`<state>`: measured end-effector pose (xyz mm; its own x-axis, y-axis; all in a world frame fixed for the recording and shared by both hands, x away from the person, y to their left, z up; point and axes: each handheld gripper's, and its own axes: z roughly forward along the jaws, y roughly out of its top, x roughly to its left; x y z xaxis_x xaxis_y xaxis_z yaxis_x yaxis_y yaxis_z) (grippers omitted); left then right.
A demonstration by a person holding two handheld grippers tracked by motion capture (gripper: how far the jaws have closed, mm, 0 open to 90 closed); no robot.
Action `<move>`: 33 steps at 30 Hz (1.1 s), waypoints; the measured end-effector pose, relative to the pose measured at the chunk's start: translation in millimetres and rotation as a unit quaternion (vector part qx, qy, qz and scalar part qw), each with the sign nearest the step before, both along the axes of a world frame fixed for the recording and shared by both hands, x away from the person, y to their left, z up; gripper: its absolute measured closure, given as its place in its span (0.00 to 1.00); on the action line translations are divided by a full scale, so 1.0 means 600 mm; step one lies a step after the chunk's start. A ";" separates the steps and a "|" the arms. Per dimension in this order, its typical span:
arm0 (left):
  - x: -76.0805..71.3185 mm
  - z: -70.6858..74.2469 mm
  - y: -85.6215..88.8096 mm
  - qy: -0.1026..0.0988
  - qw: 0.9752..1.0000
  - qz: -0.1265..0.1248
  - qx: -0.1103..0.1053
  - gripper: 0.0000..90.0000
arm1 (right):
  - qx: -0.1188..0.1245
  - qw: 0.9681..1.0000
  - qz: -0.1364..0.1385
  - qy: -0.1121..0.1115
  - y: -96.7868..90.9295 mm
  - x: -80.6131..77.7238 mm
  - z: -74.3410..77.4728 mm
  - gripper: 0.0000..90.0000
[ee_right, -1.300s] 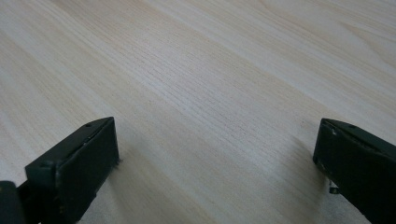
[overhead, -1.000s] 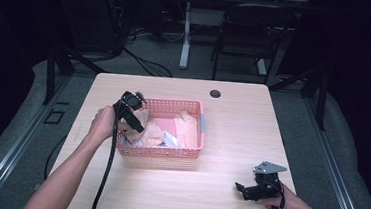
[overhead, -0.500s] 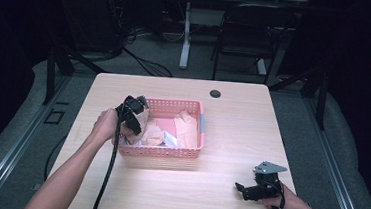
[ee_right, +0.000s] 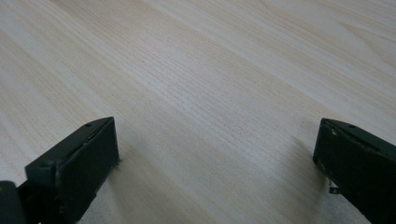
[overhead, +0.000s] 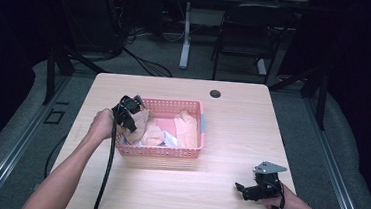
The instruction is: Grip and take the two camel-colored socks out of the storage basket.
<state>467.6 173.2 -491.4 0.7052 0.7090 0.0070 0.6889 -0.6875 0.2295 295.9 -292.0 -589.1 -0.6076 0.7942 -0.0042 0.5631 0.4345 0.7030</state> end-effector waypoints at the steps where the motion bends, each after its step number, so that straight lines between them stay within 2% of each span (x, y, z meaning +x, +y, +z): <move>1: 0.000 0.000 0.000 0.000 1.000 0.000 0.000 0.99 | 0.000 1.000 0.000 0.000 0.000 0.000 0.000 0.00; 5: -0.001 0.006 0.003 -0.005 1.000 0.000 -0.002 0.99 | 0.000 1.000 0.000 0.000 0.000 0.000 0.000 0.00; 7: -0.002 0.015 0.004 -0.008 1.000 -0.001 -0.010 0.99 | 0.000 1.000 0.001 0.000 0.000 0.000 0.000 0.00; 12: -0.002 0.053 0.006 -0.021 1.000 -0.007 -0.022 0.99 | 0.000 1.000 0.000 0.000 0.000 0.000 0.000 0.00; 33: -0.001 0.152 -0.003 -0.065 0.998 -0.018 -0.017 1.00 | 0.001 1.000 0.001 0.000 0.000 0.000 0.000 0.00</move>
<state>467.1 171.2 -400.4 0.7244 0.6852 0.0756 0.6274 -0.7008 0.3395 295.9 -292.1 -589.2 -0.6093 0.7929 -0.0023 0.5625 0.4343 0.7036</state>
